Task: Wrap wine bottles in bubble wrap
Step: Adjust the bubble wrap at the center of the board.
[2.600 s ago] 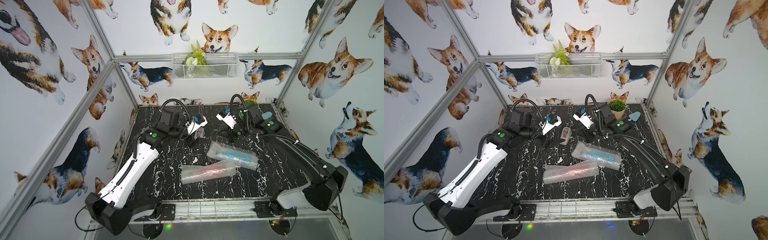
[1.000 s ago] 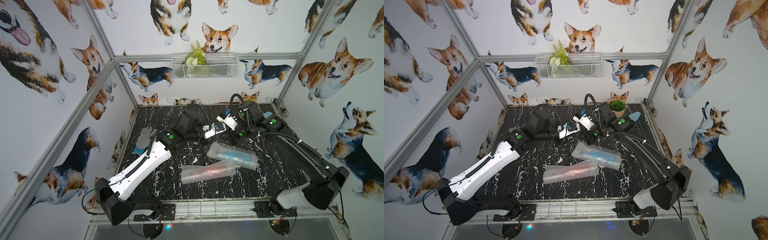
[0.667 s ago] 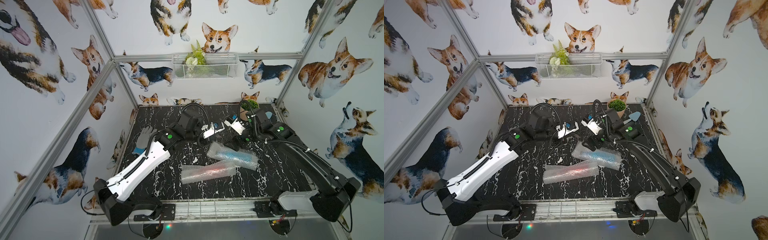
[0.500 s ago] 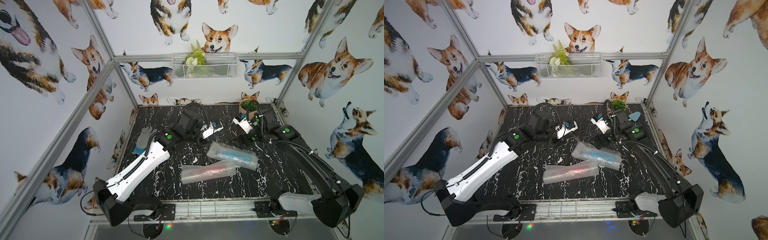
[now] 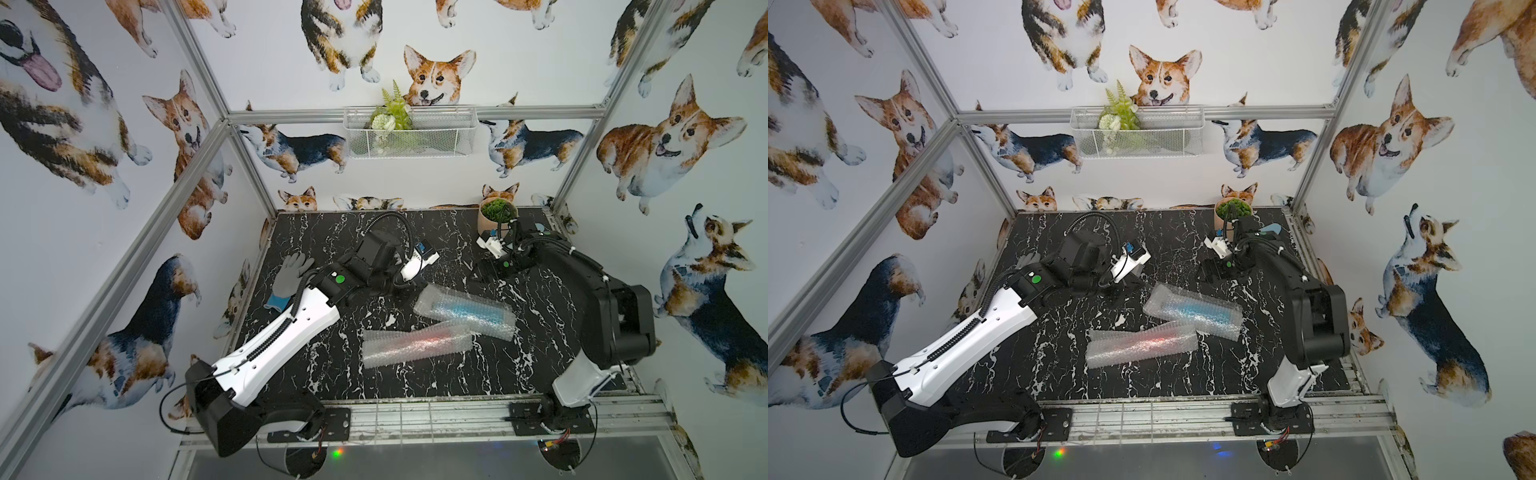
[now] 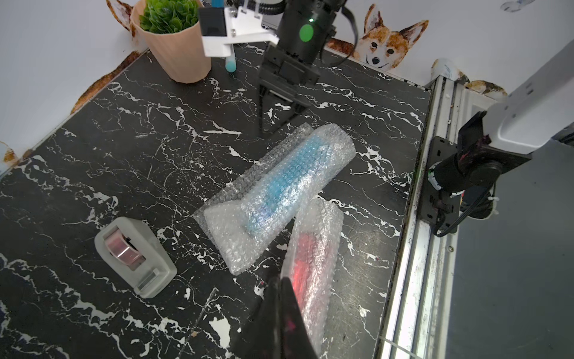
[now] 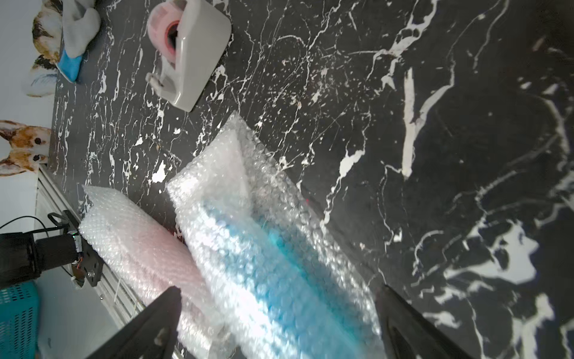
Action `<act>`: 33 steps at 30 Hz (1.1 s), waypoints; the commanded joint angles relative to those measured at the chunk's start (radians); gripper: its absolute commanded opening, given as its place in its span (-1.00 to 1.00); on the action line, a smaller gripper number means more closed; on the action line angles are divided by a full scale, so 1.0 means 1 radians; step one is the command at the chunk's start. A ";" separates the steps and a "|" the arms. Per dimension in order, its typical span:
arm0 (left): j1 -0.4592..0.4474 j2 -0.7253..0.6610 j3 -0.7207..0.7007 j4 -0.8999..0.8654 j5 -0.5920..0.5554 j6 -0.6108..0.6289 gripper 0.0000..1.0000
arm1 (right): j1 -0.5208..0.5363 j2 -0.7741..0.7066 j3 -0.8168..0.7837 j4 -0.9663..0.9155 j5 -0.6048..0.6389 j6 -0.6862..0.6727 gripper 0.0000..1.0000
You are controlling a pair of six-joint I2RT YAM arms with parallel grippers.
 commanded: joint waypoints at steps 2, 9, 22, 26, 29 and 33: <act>-0.001 0.000 -0.008 0.002 0.015 -0.026 -1.00 | -0.047 0.180 0.138 -0.223 -0.129 -0.139 0.93; 0.000 0.001 -0.017 -0.013 0.010 -0.007 -1.00 | -0.050 0.309 0.160 -0.262 -0.117 -0.209 0.99; 0.000 0.053 0.001 -0.046 0.033 0.014 -1.00 | -0.036 0.418 0.195 -0.344 -0.269 -0.304 0.99; -0.001 0.062 0.008 -0.066 0.036 0.023 -1.00 | -0.016 0.428 0.188 -0.366 -0.295 -0.334 0.99; 0.000 0.062 0.006 -0.071 0.036 0.025 -1.00 | 0.003 0.438 0.186 -0.382 -0.303 -0.355 0.99; 0.000 0.062 0.003 -0.079 0.044 0.025 -1.00 | 0.013 0.433 0.184 -0.386 -0.315 -0.369 0.99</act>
